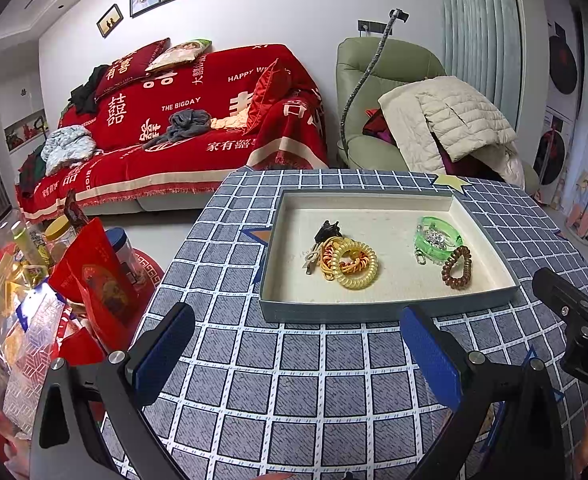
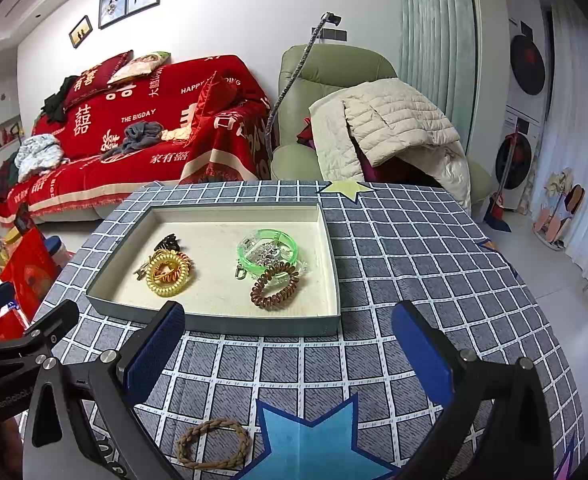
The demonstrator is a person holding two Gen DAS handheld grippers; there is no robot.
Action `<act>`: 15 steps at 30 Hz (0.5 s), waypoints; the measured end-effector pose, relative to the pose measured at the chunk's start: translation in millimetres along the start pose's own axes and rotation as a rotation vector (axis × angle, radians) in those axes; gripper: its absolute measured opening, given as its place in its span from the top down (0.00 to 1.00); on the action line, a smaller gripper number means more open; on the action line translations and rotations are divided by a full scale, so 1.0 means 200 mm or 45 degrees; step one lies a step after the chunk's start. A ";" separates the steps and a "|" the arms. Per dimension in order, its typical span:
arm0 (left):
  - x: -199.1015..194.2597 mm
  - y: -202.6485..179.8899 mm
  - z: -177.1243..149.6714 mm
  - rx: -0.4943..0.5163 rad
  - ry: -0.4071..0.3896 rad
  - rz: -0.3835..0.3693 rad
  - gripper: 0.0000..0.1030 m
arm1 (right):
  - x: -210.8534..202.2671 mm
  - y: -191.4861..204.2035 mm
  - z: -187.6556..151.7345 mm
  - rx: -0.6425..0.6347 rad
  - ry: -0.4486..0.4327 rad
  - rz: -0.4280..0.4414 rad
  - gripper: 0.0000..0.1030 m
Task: Organize jewelry
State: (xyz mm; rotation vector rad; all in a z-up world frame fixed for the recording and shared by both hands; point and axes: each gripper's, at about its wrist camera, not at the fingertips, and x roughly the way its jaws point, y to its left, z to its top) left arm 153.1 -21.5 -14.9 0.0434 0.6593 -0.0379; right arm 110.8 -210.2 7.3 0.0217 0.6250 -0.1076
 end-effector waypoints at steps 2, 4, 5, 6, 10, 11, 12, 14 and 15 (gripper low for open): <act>0.00 0.00 0.00 -0.001 0.000 0.000 0.00 | 0.00 0.00 0.00 -0.002 0.000 -0.001 0.00; 0.00 0.00 0.00 0.000 0.000 -0.001 0.00 | 0.00 0.00 0.00 0.000 0.000 0.001 0.00; 0.00 0.00 0.00 0.000 0.000 0.000 0.00 | 0.00 0.00 0.00 0.000 0.000 0.000 0.00; 0.00 0.00 0.00 0.000 0.001 0.000 0.00 | 0.00 0.00 0.00 -0.001 0.000 -0.001 0.00; 0.01 0.00 0.00 0.002 0.008 -0.003 0.00 | 0.00 0.00 0.00 -0.001 0.001 0.000 0.00; 0.01 0.01 0.00 0.001 0.009 -0.005 0.00 | 0.00 0.00 0.00 0.000 0.001 0.000 0.00; 0.01 0.01 0.00 0.000 0.010 -0.006 0.00 | 0.00 0.00 0.00 0.000 0.001 0.000 0.00; 0.01 0.01 0.00 0.000 0.010 -0.005 0.00 | 0.00 0.00 0.00 -0.001 0.000 -0.001 0.00; 0.01 0.01 0.00 0.000 0.010 -0.004 0.00 | 0.00 0.00 0.00 -0.001 0.000 0.000 0.00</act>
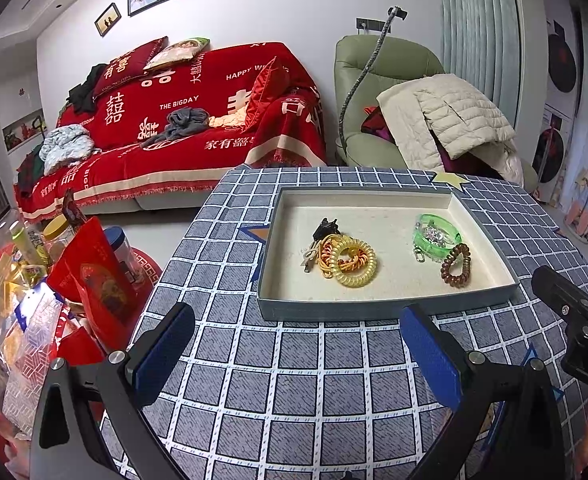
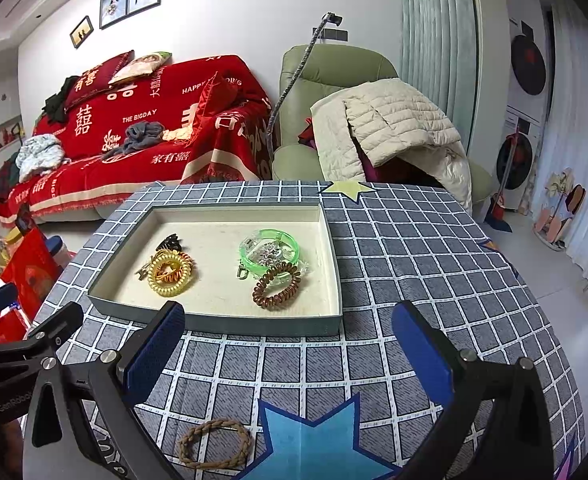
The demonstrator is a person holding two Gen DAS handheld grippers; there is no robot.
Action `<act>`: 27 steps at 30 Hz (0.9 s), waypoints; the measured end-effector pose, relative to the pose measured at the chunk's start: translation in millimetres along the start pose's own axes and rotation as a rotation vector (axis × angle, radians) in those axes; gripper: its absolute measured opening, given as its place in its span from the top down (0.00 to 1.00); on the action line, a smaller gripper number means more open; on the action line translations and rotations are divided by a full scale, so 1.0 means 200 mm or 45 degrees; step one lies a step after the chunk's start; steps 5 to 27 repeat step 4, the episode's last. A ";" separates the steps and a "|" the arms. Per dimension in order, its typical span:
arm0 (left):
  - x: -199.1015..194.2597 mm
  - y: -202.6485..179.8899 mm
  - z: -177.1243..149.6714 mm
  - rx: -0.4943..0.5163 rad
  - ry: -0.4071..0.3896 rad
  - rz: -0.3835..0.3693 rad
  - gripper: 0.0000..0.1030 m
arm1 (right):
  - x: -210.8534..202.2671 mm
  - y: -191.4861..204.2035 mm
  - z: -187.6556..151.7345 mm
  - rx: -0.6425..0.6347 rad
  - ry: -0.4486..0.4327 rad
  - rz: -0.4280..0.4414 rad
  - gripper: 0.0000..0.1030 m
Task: Organize jewelry
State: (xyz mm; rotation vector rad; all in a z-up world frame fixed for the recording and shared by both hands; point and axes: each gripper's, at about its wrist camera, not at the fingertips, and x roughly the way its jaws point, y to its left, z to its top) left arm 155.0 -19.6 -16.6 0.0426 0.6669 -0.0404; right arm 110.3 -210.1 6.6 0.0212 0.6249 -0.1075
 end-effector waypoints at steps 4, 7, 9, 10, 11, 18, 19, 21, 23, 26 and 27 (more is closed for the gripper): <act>-0.01 0.00 0.00 0.001 -0.019 -0.005 0.00 | 0.00 0.00 0.00 0.001 0.001 -0.001 0.00; -0.01 0.00 0.00 0.001 -0.019 -0.005 0.00 | 0.00 0.00 0.00 0.001 0.001 -0.001 0.00; -0.01 0.00 0.00 0.001 -0.019 -0.005 0.00 | 0.00 0.00 0.00 0.001 0.001 -0.001 0.00; -0.01 0.00 0.00 0.001 -0.019 -0.005 0.00 | 0.00 0.00 0.00 0.001 0.001 -0.001 0.00; -0.01 0.00 0.00 0.001 -0.019 -0.005 0.00 | 0.00 0.00 0.00 0.001 0.001 -0.001 0.00; -0.01 0.00 0.00 0.001 -0.019 -0.005 0.00 | 0.00 0.00 0.00 0.001 0.001 -0.001 0.00; -0.01 0.00 0.00 0.001 -0.019 -0.005 0.00 | 0.00 0.00 0.00 0.001 0.001 -0.001 0.00; -0.01 0.00 0.00 0.001 -0.019 -0.005 0.00 | 0.00 0.00 0.00 0.001 0.001 -0.001 0.00; -0.01 0.00 0.00 0.001 -0.019 -0.005 0.00 | 0.00 0.00 0.00 0.001 0.001 -0.001 0.00; -0.01 0.00 0.00 0.001 -0.019 -0.005 0.00 | 0.00 0.00 0.00 0.001 0.001 -0.001 0.00; -0.01 0.00 0.00 0.001 -0.019 -0.005 0.00 | 0.00 0.00 0.00 0.001 0.001 -0.001 0.00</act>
